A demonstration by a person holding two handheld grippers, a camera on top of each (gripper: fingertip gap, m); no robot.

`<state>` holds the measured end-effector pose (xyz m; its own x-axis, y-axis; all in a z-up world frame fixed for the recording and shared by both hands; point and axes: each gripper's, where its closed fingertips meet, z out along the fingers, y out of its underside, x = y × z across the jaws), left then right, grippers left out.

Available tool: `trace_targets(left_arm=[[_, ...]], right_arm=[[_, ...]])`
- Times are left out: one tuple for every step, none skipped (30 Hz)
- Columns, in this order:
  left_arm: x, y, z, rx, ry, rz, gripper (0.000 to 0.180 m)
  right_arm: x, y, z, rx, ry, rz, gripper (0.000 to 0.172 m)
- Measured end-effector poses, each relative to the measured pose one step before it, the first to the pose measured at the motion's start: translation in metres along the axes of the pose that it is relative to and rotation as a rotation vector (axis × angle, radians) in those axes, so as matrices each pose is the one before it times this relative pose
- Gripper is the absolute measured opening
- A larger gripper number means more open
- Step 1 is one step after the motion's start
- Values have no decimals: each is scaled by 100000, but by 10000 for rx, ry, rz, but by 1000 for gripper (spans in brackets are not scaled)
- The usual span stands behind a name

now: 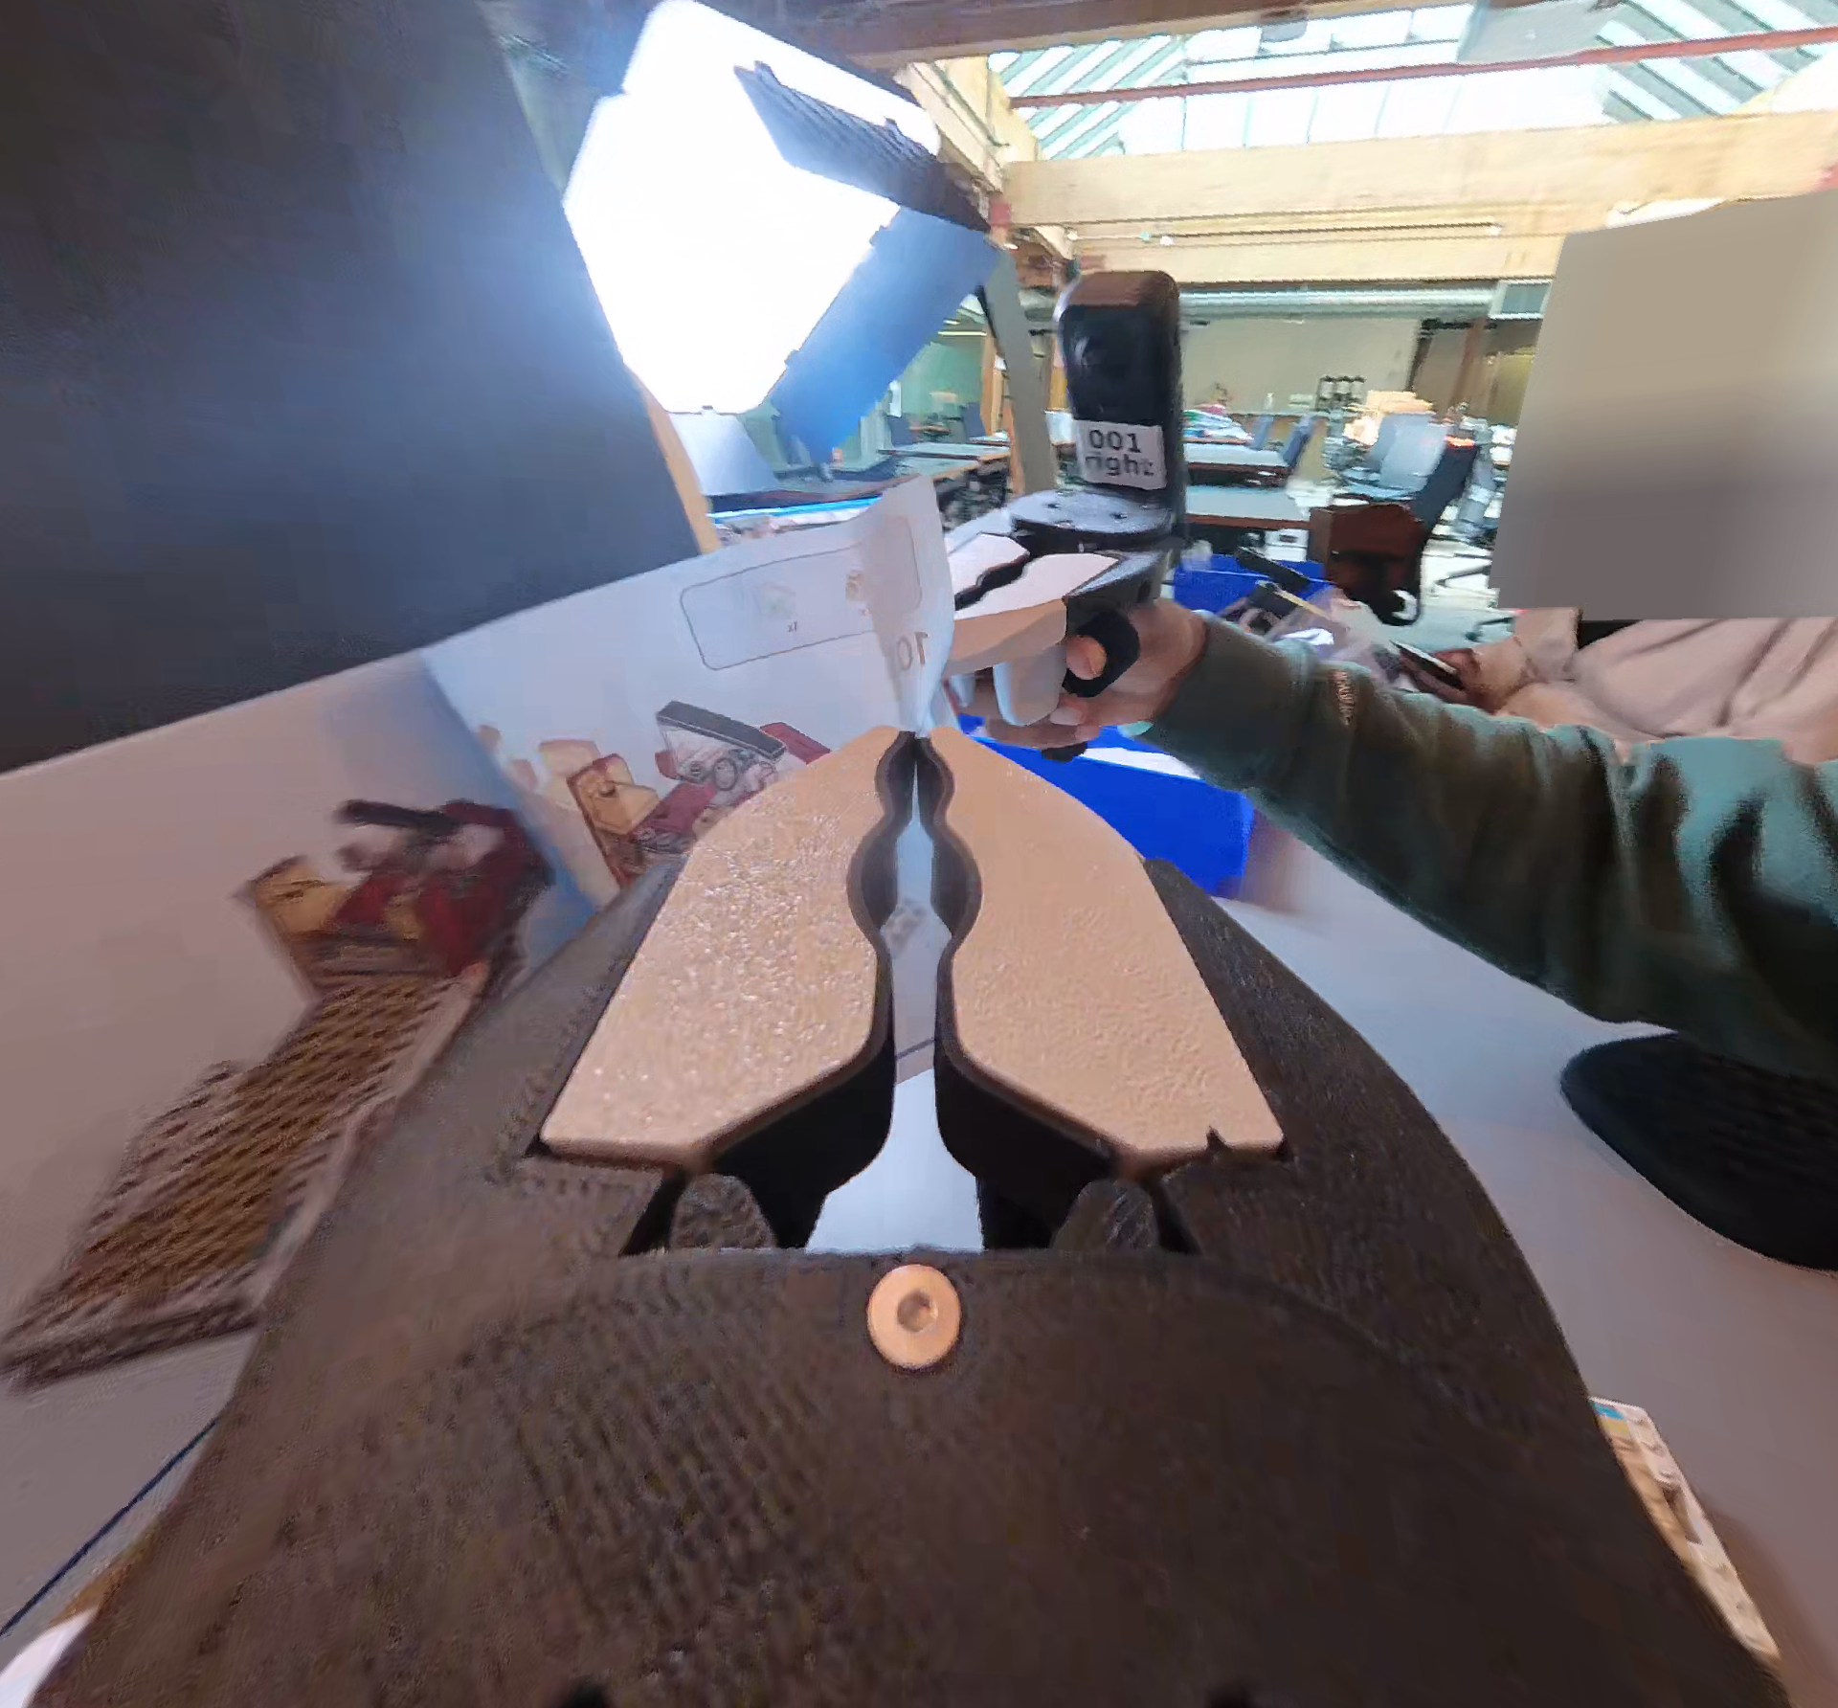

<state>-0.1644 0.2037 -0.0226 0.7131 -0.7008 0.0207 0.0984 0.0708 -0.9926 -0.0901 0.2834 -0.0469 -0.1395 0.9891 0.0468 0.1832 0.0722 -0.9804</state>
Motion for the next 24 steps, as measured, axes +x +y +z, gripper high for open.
trace_targets(left_arm=[[-1024,-436,-1218,7,-543,144,1],[-1386,-194,-1223,-111,-727,195,1],[-1407,42,-1061,-162,-683,161,1],[-1174,165,-808,-150,-517,9,1],[-917,163,-526,-65,-414,-110,1],[-603,182,-309,-48,-301,-67,1],[-423,319,-142,-133,-266,49,1],[-337,428,-39,-204,-279,173,1],[-239,427,31,-215,-252,245,1],[-186,354,61,-189,-219,247,1],[-93,267,90,-142,-141,212,1],[67,185,145,-95,-13,141,1],[100,84,172,-29,18,29,0],[80,14,172,13,14,-29,0],[41,-20,143,17,-16,-33,0],[-60,-59,87,25,-76,13,0],[-215,-20,3,-5,-164,85,0],[-404,85,-75,-45,-239,152,1],[-480,187,-142,-56,-231,91,1],[-458,247,-150,-75,-130,-29,1],[-453,344,-170,-162,-82,-23,1],[-602,400,-191,-229,-164,120,1],[-707,353,-155,-208,-242,231,1],[-651,407,6,-227,-210,218,1]], right_arm=[[1692,579,-733,-528,643,-59,2],[1886,673,-567,-541,742,-93,2],[1932,705,-320,-502,787,-80,2],[2126,757,-91,-524,961,36,3],[2614,925,4,-662,1409,212,4],[3318,1103,-200,-835,2119,349,4],[3038,710,-466,-576,2213,160,5],[1930,-246,-874,182,1623,-87,6],[913,-979,-1325,712,1010,-176,7],[-133,-1326,-1680,855,374,-189,8],[-1368,-1743,-1885,996,-357,42,8],[-2842,-2096,-1850,1108,-1144,310,7],[-4012,-1920,-1324,935,-1624,418,5],[-4141,-1010,-263,397,-1490,437,5],[-3639,249,778,-246,-1212,343,6],[-2727,1142,1493,-631,-835,144,9],[-1231,1534,1795,-732,-157,-127,9],[184,1728,1722,-802,447,-386,7],[1057,1675,1392,-760,710,-373,0],[1301,1289,947,-500,566,-81,0],[1397,865,465,-282,363,115,0],[1574,539,114,-154,355,39,0],[1605,445,51,-132,402,-144,0],[1445,586,147,-228,400,-270,0]])
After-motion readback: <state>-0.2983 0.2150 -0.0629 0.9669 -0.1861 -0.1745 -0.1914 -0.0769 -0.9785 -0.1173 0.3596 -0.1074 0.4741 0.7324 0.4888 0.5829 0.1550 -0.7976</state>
